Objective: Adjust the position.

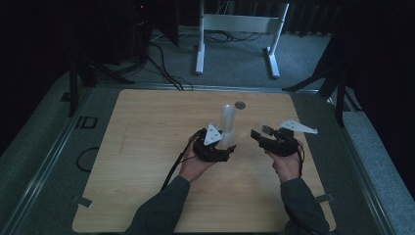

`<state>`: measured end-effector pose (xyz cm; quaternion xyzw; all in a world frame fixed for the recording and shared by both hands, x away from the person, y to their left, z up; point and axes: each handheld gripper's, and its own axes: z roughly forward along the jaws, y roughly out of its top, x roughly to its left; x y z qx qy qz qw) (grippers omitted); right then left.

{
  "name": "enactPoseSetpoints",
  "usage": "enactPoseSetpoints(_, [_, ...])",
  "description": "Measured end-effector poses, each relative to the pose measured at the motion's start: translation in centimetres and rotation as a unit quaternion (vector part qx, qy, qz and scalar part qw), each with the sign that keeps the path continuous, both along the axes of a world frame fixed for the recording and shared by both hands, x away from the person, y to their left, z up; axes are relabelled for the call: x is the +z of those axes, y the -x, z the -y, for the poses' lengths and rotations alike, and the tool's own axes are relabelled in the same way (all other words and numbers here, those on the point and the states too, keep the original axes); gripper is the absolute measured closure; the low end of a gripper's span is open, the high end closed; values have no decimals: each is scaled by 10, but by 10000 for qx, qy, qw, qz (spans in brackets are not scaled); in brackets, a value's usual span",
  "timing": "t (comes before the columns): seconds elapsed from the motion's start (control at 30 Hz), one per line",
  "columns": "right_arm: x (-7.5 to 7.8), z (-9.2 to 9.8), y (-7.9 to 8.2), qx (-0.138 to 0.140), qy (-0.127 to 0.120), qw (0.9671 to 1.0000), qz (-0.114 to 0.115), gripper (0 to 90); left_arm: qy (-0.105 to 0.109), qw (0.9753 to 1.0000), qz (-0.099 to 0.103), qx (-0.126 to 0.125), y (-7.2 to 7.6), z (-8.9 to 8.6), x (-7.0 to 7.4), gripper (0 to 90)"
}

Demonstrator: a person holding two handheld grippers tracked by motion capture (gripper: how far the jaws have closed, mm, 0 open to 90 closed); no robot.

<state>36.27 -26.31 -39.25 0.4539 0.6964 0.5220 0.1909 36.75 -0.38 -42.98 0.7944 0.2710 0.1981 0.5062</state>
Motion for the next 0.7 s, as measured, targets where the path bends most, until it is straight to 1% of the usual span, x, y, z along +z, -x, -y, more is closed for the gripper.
enactPoseSetpoints(0.07, [-2,0,1,-8,-23,10000,-20,406,-21,10000,5,-21,1,2,0,276])
enactPoseSetpoints(0.17, [-7,3,2,-30,-170,9998,-87,406,-33,10000,15,-41,2,5,0,275])
enactPoseSetpoints(0.3, [-9,4,3,-46,-210,9997,-102,406,-37,10000,5,-78,3,10,-2,271])
enactPoseSetpoints(0.33, [-12,4,5,-43,-266,9996,-99,406,-54,9999,-2,-104,4,11,-2,270])
enactPoseSetpoints(0.47, [-18,2,8,-8,-324,9994,-97,407,-93,9998,-7,-190,6,17,-4,270])
enactPoseSetpoints(0.53, [-24,2,8,3,-476,9987,-178,407,-116,9996,-13,-239,7,19,-5,270])
enactPoseSetpoints(0.63, [-28,2,9,-6,-542,9983,-234,406,-110,9996,-25,-277,8,21,-6,270])
enactPoseSetpoints(0.67, [-32,2,10,21,-687,9972,-306,406,-136,9994,-25,-322,9,23,-7,270])
enactPoseSetpoints(0.7, [-34,2,10,25,-737,9968,-320,406,-159,9992,-23,-354,9,24,-7,270])
